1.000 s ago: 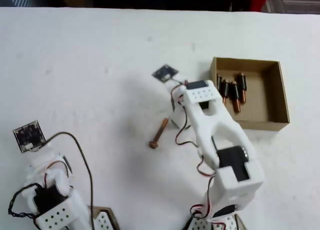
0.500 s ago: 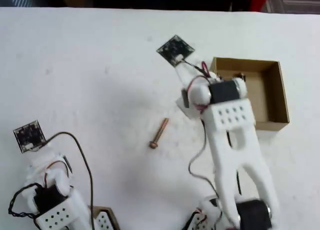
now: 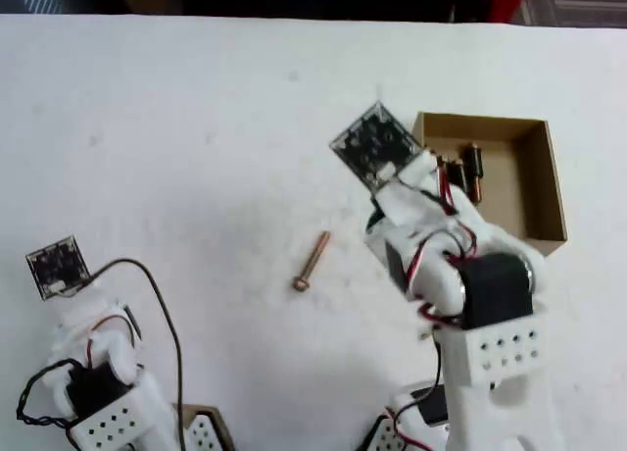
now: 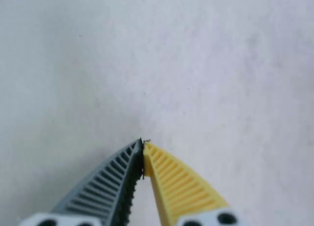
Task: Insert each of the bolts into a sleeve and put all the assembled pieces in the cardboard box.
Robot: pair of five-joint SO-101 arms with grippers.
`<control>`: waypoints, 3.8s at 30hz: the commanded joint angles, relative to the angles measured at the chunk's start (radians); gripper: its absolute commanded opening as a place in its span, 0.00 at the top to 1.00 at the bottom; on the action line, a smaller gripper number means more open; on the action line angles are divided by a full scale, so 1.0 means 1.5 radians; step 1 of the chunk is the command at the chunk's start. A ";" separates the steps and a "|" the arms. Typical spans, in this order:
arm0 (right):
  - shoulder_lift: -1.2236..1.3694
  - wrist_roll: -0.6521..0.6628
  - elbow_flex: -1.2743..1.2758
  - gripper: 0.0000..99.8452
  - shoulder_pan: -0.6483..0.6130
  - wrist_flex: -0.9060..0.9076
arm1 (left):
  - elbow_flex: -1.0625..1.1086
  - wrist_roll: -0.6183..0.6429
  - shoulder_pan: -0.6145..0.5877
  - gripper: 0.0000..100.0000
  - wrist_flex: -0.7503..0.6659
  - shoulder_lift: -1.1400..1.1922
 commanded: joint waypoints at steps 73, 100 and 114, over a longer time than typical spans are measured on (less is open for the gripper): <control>-0.646 -0.317 0.655 0.98 -0.035 -0.438 | -0.241 -0.177 0.366 0.98 0.079 0.058; -0.646 -0.360 0.817 0.98 0.115 -0.641 | -0.743 0.012 0.666 0.82 0.063 0.964; -0.646 -0.356 0.829 0.98 0.128 -0.640 | -1.022 0.024 0.718 0.82 0.111 1.324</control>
